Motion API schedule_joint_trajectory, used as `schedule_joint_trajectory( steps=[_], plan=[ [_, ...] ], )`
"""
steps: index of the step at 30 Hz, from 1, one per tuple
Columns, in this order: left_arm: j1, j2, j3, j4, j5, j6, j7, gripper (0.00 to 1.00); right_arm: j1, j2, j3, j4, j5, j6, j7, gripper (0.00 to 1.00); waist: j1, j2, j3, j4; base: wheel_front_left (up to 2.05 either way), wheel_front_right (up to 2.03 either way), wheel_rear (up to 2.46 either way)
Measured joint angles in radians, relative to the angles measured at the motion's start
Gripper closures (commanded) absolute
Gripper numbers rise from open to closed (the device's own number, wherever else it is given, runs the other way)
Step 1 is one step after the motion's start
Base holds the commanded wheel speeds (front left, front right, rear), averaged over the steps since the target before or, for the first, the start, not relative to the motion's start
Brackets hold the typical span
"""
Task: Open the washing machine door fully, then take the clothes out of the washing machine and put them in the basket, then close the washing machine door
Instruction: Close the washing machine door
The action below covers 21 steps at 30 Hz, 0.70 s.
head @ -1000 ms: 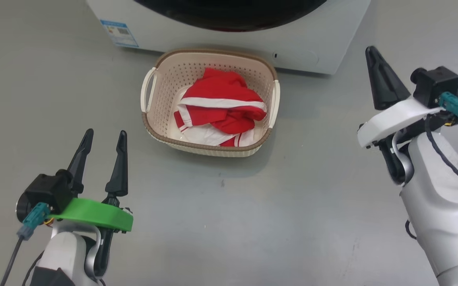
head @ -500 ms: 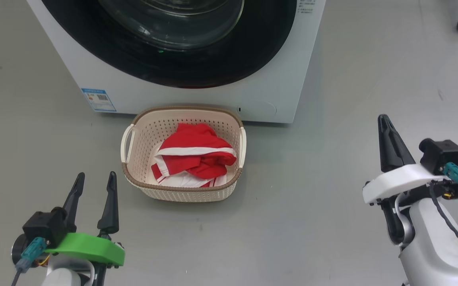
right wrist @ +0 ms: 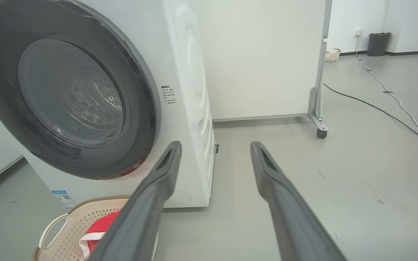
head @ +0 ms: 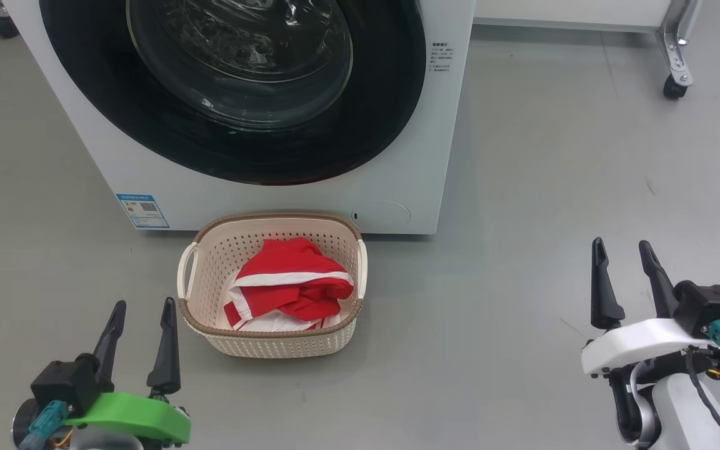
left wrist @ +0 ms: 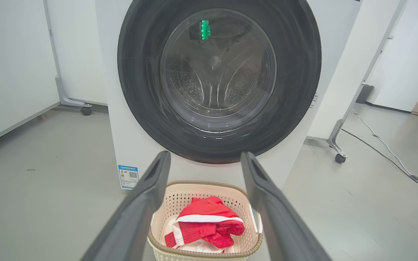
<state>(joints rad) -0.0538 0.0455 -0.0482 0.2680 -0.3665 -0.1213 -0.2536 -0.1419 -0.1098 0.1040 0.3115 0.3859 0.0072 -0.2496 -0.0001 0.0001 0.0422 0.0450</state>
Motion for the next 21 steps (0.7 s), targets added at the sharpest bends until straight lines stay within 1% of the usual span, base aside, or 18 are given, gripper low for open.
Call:
schedule_joint_trajectory(
  steps=[10, 21],
  plan=[
    [0.014, 0.000, 0.000, -0.010, 0.013, 0.000, 0.000, 0.00, 0.071, 0.015, -0.003, -0.054, -0.015, -0.001, 0.000, 0.00, 0.0000, 0.0000, -0.010, 0.002, 0.00, 0.00, 0.00],
    [0.020, 0.000, 0.001, -0.016, 0.017, 0.000, 0.000, 0.00, 0.096, 0.019, -0.008, -0.100, -0.026, -0.001, 0.000, 0.00, 0.0000, 0.0000, -0.014, 0.006, 0.00, 0.00, 0.00]
  ],
)
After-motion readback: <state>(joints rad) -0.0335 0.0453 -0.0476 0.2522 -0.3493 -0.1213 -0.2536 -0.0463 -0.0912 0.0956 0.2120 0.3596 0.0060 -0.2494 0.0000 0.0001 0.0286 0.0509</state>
